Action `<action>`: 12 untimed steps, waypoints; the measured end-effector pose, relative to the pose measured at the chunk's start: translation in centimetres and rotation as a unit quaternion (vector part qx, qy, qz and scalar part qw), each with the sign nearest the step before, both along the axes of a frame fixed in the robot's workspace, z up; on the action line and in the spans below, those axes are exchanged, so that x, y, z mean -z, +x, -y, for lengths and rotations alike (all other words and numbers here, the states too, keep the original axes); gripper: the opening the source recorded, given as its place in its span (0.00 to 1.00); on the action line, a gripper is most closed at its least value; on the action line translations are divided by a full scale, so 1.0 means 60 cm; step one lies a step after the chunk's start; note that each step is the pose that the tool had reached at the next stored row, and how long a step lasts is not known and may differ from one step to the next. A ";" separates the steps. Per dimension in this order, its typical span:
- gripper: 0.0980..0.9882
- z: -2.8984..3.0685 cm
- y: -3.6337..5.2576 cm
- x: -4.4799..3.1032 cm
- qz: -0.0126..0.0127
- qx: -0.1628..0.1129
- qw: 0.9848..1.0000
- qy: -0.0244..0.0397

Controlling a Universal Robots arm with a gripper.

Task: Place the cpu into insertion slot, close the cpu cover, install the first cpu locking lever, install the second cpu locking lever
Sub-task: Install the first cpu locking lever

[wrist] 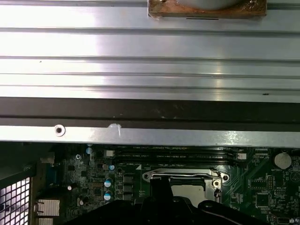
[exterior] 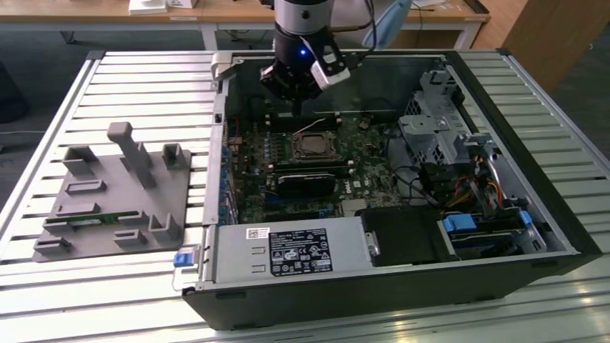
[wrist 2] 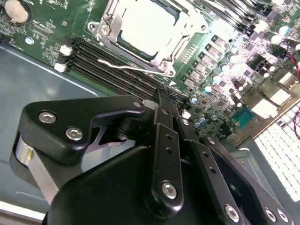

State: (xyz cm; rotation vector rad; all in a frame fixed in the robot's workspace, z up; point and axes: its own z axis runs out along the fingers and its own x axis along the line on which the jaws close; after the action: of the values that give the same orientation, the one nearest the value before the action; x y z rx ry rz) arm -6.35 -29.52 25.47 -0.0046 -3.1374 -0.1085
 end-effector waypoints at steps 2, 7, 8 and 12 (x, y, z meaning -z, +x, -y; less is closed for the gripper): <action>0.02 -0.0001 0.004 0.000 0.000 0.000 1.000 0.001; 0.02 0.0000 0.011 0.002 0.000 0.000 1.000 0.001; 0.02 0.0000 0.012 0.002 0.000 0.000 1.000 0.001; 0.02 0.0005 0.013 0.004 0.000 0.000 1.000 0.017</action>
State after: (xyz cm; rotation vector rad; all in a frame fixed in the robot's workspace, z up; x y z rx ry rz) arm -5.56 -29.55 25.22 -0.0052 -3.1347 -0.1630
